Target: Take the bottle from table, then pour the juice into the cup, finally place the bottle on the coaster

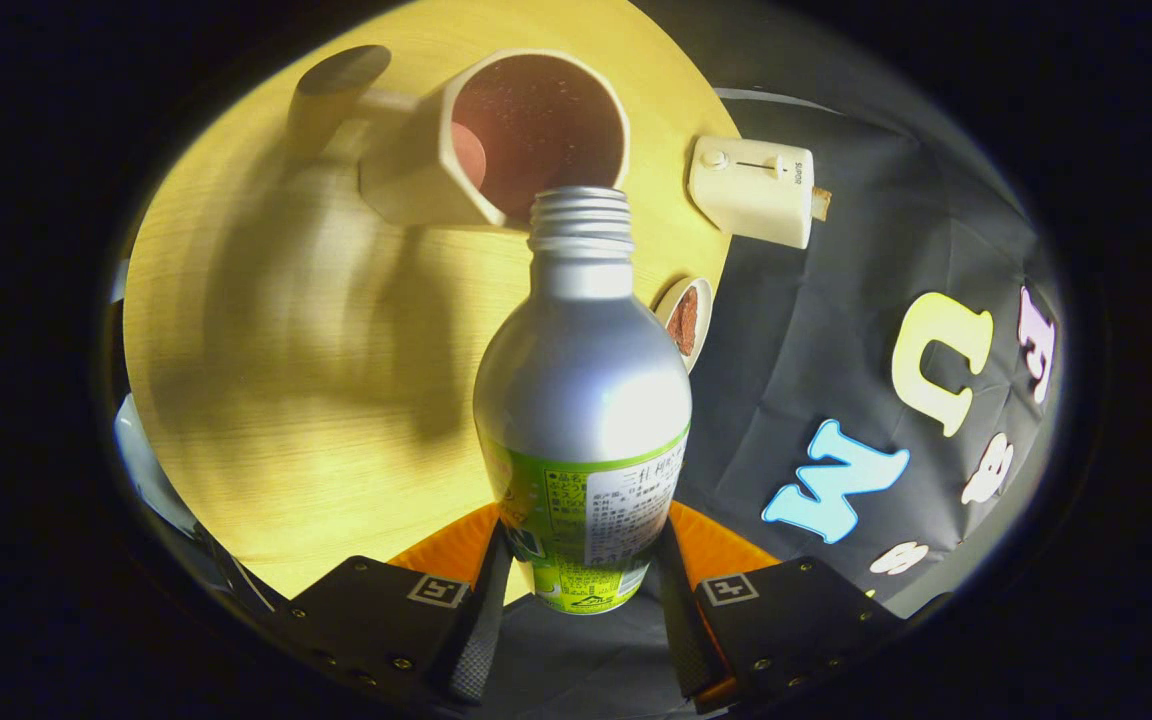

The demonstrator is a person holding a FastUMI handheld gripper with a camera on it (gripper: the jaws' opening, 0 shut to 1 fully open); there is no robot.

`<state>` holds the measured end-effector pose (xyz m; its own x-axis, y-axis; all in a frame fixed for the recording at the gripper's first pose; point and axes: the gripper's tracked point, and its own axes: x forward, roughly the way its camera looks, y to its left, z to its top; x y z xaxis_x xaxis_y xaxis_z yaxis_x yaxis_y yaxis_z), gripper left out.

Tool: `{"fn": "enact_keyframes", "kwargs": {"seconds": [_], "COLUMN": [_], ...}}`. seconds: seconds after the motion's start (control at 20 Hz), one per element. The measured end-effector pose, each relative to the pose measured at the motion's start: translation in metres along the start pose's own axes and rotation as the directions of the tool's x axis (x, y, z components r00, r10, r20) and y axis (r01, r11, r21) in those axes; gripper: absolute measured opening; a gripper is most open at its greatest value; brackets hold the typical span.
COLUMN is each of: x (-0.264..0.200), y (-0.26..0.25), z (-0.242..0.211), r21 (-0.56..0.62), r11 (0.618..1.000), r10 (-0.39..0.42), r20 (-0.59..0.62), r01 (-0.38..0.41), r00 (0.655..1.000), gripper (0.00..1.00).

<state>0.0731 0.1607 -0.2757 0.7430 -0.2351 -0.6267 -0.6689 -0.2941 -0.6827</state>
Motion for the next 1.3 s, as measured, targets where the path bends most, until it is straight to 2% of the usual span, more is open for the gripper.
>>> {"fn": "enact_keyframes", "kwargs": {"seconds": [0.3, 1.3], "x": [-0.004, -0.010], "y": [-0.009, -0.026], "z": [0.005, -0.003], "r21": [-0.059, -0.129], "r11": [0.998, 0.992], "r10": [-0.014, -0.018], "r20": [-0.002, -0.057], "r01": [0.014, 0.011], "r00": [1.000, 0.998], "gripper": [0.70, 0.70]}}
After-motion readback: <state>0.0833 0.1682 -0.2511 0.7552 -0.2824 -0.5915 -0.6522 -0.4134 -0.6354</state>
